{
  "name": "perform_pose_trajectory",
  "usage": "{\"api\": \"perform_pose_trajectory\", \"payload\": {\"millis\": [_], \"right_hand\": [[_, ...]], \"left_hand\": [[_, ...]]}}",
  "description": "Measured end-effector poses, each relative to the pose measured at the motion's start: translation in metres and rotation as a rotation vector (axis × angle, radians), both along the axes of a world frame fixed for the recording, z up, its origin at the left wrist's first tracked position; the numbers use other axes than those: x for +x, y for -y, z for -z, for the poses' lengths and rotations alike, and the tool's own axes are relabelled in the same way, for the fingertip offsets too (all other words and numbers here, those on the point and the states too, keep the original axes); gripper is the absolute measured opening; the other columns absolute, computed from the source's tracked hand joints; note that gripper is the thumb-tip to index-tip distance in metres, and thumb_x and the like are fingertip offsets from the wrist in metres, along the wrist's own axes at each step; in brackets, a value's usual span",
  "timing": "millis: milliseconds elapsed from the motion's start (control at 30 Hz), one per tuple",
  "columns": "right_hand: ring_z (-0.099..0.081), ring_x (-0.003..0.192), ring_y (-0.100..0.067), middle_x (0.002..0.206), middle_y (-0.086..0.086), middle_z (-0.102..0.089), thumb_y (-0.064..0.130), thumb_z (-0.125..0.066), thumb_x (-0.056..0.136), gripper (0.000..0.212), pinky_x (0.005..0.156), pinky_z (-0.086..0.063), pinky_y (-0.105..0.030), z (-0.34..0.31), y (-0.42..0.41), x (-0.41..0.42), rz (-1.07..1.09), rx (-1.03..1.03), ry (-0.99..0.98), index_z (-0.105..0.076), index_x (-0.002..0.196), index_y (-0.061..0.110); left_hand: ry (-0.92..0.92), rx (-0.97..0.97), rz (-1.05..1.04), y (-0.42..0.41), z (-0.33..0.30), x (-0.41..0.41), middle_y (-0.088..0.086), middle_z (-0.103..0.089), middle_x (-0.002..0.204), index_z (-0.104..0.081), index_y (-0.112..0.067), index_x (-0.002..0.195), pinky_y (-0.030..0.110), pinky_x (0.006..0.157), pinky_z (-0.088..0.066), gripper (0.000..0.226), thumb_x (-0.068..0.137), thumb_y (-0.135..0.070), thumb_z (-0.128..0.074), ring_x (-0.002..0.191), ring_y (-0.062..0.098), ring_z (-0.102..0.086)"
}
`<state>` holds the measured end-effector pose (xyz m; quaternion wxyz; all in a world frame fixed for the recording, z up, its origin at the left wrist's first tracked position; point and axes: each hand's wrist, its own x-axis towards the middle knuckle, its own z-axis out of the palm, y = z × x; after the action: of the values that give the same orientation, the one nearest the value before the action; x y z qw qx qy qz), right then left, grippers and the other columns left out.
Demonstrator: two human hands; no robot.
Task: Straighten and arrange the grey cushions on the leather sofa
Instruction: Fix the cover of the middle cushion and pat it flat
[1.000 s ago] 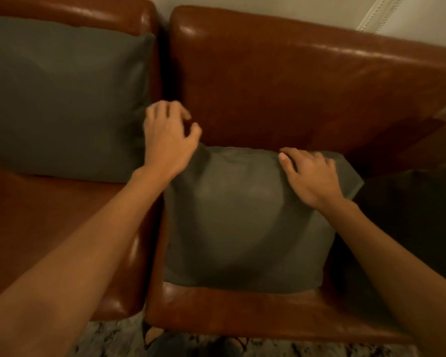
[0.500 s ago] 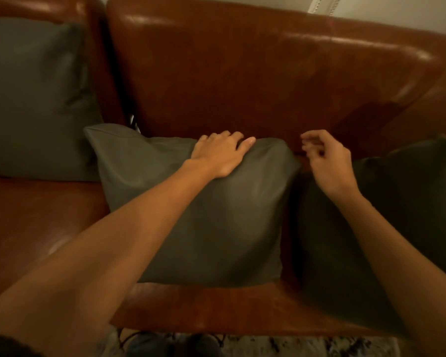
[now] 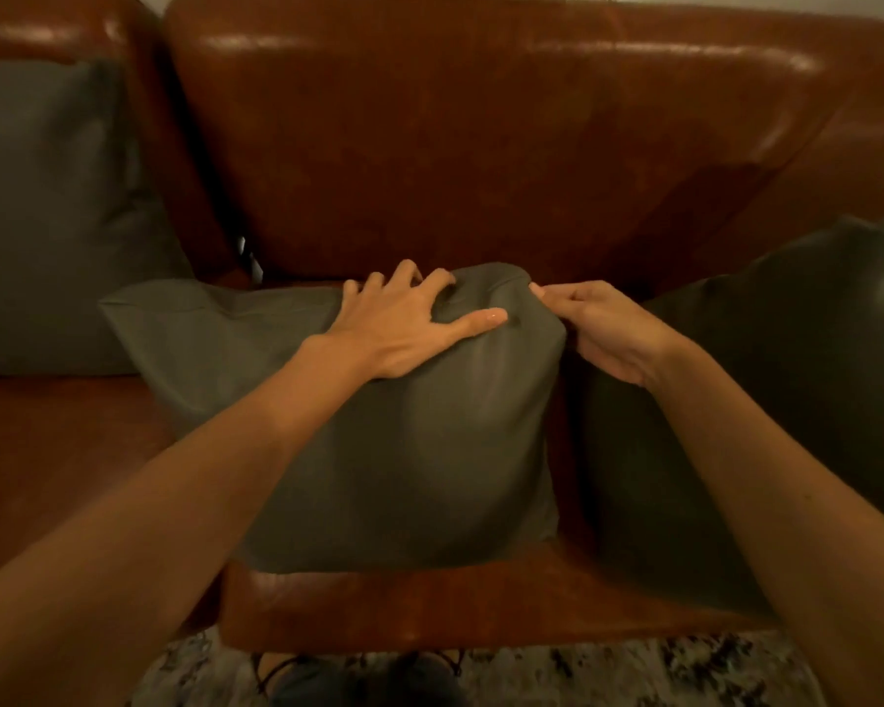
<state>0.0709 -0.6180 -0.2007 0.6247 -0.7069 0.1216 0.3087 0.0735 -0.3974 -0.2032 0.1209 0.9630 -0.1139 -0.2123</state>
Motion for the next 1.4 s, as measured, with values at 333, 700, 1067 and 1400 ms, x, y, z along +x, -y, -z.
{"api": "perform_pose_trajectory", "payload": {"millis": [333,700,1067,1400], "right_hand": [[-0.054,0.078,-0.005,0.089,0.008,-0.061,0.027,-0.080,0.079,0.016,0.067,-0.044,-0.016,-0.034,0.004,-0.009,-0.022,-0.671,0.754,-0.065,0.085,0.025],[-0.065,0.110,-0.013,0.113,0.006,-0.071,0.023,-0.041,0.105,0.026,0.090,-0.053,-0.031,-0.003,0.008,-0.027,0.162,0.065,0.013,-0.064,0.115,0.028],[-0.070,0.102,-0.015,0.109,0.000,-0.073,0.019,-0.049,0.100,0.024,0.081,-0.057,-0.026,0.009,-0.006,-0.037,0.175,0.143,0.071,-0.065,0.118,0.018],[-0.065,0.104,-0.011,0.114,0.002,-0.066,0.023,-0.052,0.100,0.022,0.086,-0.053,-0.030,0.021,0.005,-0.041,0.588,0.152,0.223,-0.062,0.117,0.014]], "left_hand": [[0.097,-0.102,0.089,0.023,0.004,-0.019,0.000,-0.010,0.163,0.010,-0.047,0.149,0.061,0.116,-0.005,0.098,0.071,-0.091,-0.030,0.148,0.026,-0.013],[0.133,-0.059,0.078,0.020,0.005,-0.026,-0.002,-0.017,0.161,0.008,-0.046,0.150,0.058,0.115,-0.010,0.093,0.073,-0.089,-0.021,0.144,0.025,-0.021],[0.135,-0.298,-0.016,0.038,-0.013,-0.020,-0.009,-0.029,0.156,-0.026,-0.045,0.147,0.071,0.110,-0.009,0.071,0.084,-0.075,-0.039,0.145,0.026,-0.021],[0.275,-0.390,0.002,0.026,0.002,-0.032,-0.009,-0.044,0.148,-0.035,-0.036,0.147,0.049,0.103,-0.039,0.052,0.098,-0.051,-0.041,0.124,0.024,-0.050]]}}
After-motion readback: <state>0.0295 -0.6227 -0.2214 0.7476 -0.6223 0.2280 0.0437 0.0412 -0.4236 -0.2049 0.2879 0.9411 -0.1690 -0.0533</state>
